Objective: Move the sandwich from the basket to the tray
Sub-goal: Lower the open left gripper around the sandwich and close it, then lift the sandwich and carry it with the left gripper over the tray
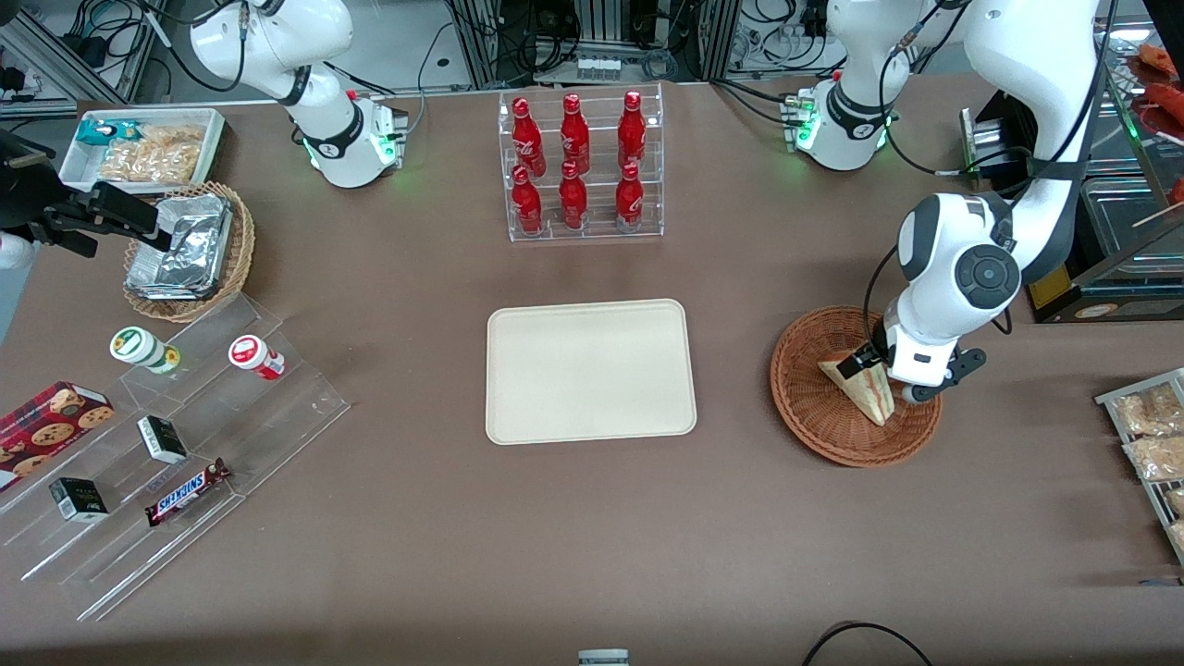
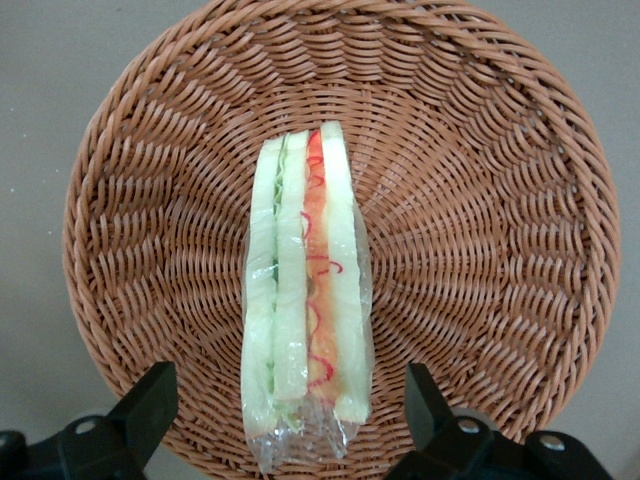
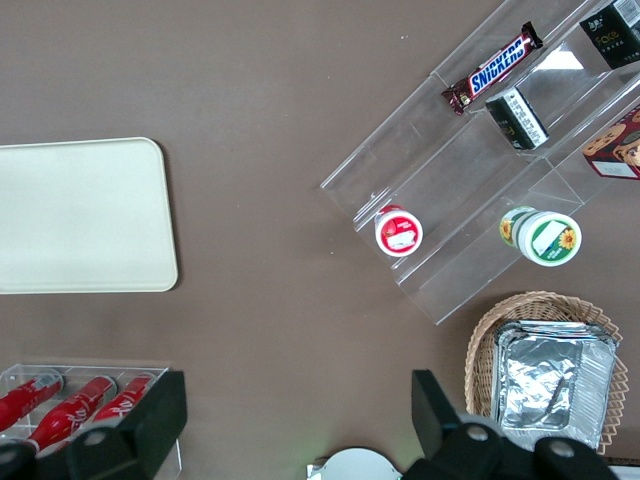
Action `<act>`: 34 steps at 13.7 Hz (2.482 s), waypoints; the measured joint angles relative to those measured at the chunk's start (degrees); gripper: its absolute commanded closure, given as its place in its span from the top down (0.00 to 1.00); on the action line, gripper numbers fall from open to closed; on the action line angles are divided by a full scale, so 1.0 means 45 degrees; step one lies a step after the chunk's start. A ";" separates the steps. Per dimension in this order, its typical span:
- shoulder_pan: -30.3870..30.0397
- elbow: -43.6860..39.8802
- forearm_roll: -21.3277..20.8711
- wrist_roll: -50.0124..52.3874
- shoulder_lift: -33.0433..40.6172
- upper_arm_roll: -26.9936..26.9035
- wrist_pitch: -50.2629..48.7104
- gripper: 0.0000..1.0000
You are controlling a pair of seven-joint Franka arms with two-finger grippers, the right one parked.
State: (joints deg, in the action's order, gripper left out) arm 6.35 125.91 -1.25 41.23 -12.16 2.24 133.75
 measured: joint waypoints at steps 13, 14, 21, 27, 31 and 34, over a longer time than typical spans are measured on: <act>0.0000 0.0211 0.0007 0.1530 -0.0503 -0.0002 0.0401 0.44; -0.0001 0.0212 0.0007 0.1561 -0.0583 -0.0006 0.0425 0.25; -0.0032 -0.0204 0.0008 0.1588 -0.0608 -0.0030 0.0340 0.11; 0.0059 -0.1783 0.0006 0.1579 -0.0590 0.0009 -0.2392 0.11; 0.1072 -0.2678 0.0006 0.1582 -0.0584 0.0134 -0.4320 0.11; 0.2016 -0.3259 0.0006 0.1580 -0.0584 0.0166 -0.5076 0.13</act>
State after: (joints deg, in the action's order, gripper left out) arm 15.42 111.25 -1.23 48.34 -14.79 2.99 110.91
